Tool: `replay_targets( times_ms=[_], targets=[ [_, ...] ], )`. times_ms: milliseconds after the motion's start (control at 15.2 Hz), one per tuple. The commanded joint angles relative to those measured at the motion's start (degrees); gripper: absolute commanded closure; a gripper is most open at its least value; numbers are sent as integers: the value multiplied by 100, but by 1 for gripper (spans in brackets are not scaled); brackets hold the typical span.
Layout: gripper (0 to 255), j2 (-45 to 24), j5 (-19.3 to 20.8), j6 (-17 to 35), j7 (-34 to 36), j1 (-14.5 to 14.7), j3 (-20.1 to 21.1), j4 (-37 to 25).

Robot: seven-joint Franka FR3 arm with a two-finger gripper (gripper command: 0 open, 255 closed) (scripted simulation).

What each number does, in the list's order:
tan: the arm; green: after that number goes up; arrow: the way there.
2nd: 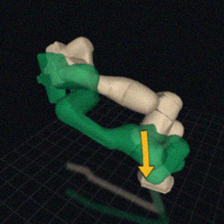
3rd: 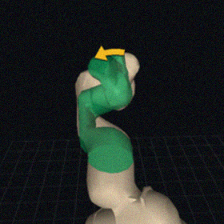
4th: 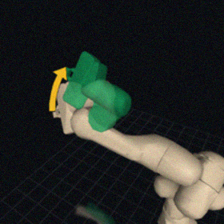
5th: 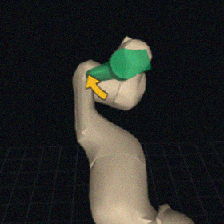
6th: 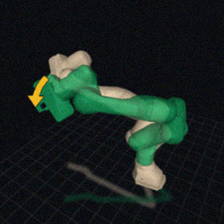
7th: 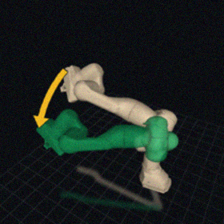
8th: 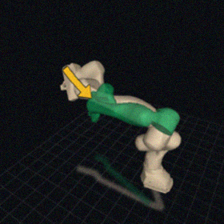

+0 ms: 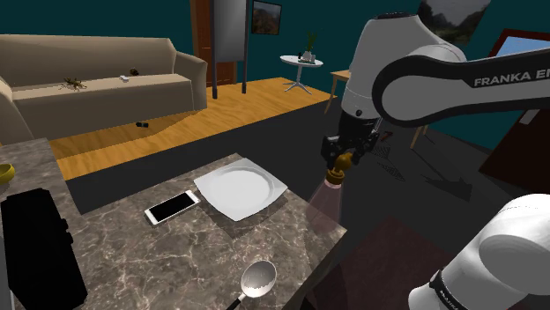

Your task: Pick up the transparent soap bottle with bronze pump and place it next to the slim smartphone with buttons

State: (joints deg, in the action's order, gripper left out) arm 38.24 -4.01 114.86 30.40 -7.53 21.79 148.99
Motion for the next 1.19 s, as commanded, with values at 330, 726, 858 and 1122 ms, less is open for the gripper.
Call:
replay_targets(
  times_ms=[330, 726, 858, 1122],
  targets=[
    [255, 101, 41, -530, -71, -18, -97, -439],
    [255, 137, 84, -995, -127, -44, -174, -872],
    [255, 137, 99, -1147, -144, -55, -197, -1024],
    [255, 122, 130, -1444, -176, -77, -239, -1338]
  ],
)
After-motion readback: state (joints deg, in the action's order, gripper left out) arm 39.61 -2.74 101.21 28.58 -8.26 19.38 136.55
